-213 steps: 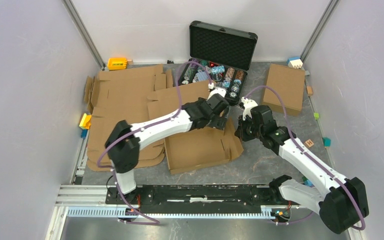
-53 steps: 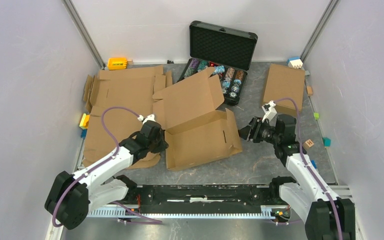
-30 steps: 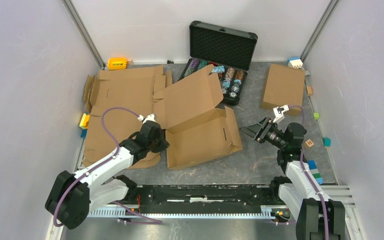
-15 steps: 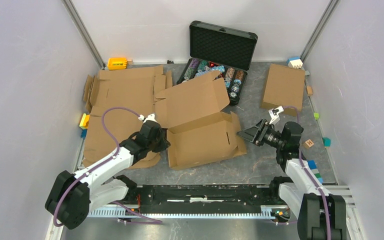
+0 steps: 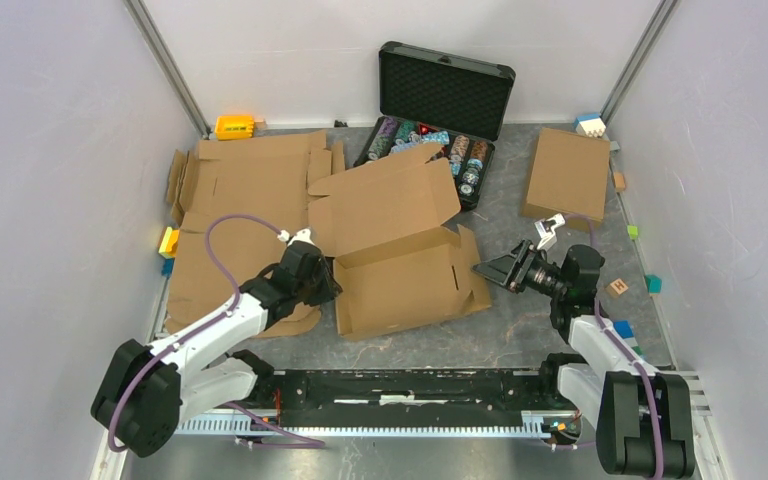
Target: Fold the paper box
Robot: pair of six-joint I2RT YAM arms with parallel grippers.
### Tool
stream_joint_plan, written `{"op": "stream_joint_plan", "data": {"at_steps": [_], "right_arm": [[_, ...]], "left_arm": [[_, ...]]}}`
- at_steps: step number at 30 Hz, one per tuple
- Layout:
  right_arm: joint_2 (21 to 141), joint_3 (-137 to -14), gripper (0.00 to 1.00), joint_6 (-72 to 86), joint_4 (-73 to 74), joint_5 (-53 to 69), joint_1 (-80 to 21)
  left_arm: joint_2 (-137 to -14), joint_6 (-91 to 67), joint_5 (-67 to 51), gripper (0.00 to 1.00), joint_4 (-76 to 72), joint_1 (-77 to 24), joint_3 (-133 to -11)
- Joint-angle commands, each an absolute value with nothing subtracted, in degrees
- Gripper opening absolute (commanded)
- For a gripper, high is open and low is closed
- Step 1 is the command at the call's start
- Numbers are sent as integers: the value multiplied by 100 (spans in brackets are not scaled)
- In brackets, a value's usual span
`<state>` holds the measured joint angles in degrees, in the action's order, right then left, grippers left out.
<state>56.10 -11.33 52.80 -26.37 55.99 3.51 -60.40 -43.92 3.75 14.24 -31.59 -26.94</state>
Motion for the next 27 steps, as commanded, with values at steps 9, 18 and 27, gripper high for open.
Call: {"op": "stream_joint_plan", "data": {"at_steps": [9, 18, 27], "right_arm": [[5793, -1456, 55, 4916, -2552, 5725, -85], [5997, -1742, 55, 4289, -1851, 5184, -607], [6170, -2118, 60, 3458, -900, 4300, -1088]], "left_arm": [[-6429, -3905, 51, 18, 2034, -3153, -3189], [-6326, -4011, 68, 13, 1846, -3234, -3102], [-6305, -4068, 74, 12, 1784, -3252, -3015]]}}
